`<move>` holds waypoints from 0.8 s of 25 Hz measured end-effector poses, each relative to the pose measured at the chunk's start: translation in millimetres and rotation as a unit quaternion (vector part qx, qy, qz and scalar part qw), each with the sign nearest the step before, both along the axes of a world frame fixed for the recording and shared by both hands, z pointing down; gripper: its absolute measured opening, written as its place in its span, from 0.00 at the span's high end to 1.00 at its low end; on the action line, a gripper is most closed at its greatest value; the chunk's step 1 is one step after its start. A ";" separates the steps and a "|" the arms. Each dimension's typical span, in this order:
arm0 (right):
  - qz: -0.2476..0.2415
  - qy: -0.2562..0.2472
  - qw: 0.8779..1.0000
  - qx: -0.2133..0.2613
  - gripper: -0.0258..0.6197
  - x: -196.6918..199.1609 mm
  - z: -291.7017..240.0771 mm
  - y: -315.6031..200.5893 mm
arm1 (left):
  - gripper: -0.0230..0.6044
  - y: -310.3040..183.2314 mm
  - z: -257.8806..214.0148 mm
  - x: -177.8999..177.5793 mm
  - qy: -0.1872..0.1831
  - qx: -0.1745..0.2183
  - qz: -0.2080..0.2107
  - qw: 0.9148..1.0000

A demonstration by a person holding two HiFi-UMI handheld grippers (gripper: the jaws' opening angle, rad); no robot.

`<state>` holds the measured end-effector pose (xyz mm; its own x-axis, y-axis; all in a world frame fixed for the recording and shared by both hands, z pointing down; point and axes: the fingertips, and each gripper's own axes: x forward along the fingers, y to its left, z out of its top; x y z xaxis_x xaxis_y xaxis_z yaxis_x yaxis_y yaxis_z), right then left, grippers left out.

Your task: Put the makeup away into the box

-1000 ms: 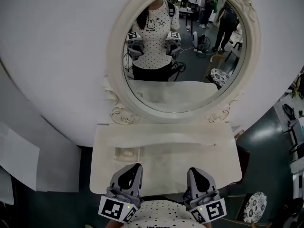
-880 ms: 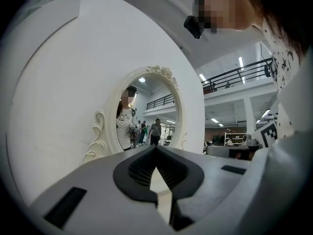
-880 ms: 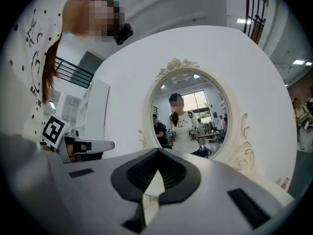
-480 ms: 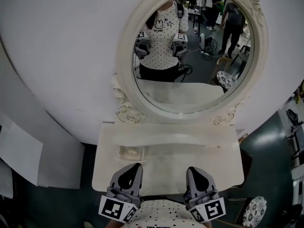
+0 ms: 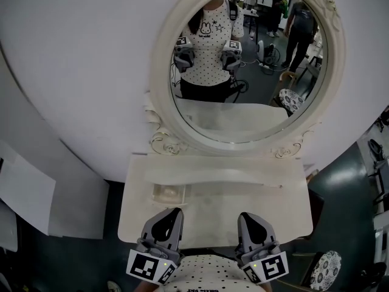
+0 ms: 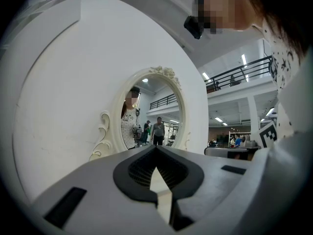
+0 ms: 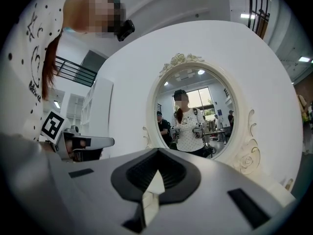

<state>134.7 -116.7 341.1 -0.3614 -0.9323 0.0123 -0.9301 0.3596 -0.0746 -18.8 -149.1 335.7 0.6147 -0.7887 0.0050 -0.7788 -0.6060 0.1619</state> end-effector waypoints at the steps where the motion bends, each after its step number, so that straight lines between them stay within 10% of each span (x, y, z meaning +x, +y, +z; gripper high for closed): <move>1: -0.001 0.002 1.000 0.000 0.95 0.0 0.4 0.1 | 0.96 0.5 0.2 0.4 0.000 -0.001 0.000 1.000; 20: -0.013 0.008 1.000 -0.010 0.95 -3.0 6.0 1.7 | 0.96 3.0 2.2 -1.7 -0.002 -0.005 -0.007 1.000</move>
<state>131.7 -115.0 347.1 -0.3842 -0.9225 0.0362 -0.9220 0.3814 -0.0670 -20.5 -146.0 337.9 0.6034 -0.7973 0.0149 -0.7879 -0.5932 0.1650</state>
